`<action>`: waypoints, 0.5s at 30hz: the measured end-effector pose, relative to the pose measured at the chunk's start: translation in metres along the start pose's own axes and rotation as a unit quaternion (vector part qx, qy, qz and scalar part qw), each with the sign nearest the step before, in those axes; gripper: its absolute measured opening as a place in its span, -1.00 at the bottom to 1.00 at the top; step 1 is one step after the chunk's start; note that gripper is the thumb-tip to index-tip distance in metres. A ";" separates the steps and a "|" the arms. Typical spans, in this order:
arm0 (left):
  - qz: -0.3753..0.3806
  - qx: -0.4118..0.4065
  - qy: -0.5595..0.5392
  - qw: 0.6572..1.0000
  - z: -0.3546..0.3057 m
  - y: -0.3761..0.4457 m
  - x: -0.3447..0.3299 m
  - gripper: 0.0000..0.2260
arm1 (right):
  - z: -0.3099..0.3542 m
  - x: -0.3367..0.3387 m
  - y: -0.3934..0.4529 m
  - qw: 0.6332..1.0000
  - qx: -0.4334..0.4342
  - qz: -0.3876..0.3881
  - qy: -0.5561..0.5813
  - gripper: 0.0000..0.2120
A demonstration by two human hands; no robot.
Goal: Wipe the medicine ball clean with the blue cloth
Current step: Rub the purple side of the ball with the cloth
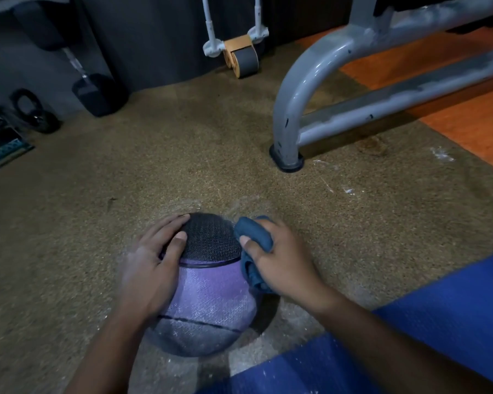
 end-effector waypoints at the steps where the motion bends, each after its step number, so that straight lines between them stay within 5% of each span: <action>1: 0.013 0.005 0.045 0.999 -0.003 0.002 -0.001 -0.47 | 0.000 0.000 -0.004 1.000 0.002 -0.011 -0.001 -0.76; 4: -0.008 0.070 0.157 0.985 -0.023 -0.002 -0.013 -0.32 | 0.002 -0.002 -0.017 0.999 0.022 -0.030 -0.008 -0.59; 7: -0.090 0.103 0.201 0.970 -0.038 -0.018 -0.017 -0.41 | 0.003 -0.005 -0.029 0.999 0.036 -0.020 0.019 -0.44; 11: -0.092 0.122 0.215 0.965 -0.035 -0.022 -0.017 -0.42 | 0.008 -0.007 -0.044 0.997 0.046 -0.051 0.029 -0.52; 15: -0.080 0.099 0.218 0.968 -0.037 -0.023 -0.017 -0.40 | 0.037 -0.012 -0.059 0.993 0.110 0.004 -0.046 -0.56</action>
Point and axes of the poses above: each hand's wrist, its own y-axis towards the middle knuckle, its own x-axis out of the back of the hand, z = x × y, the point moved 4 cm from there along y, towards the middle knuckle
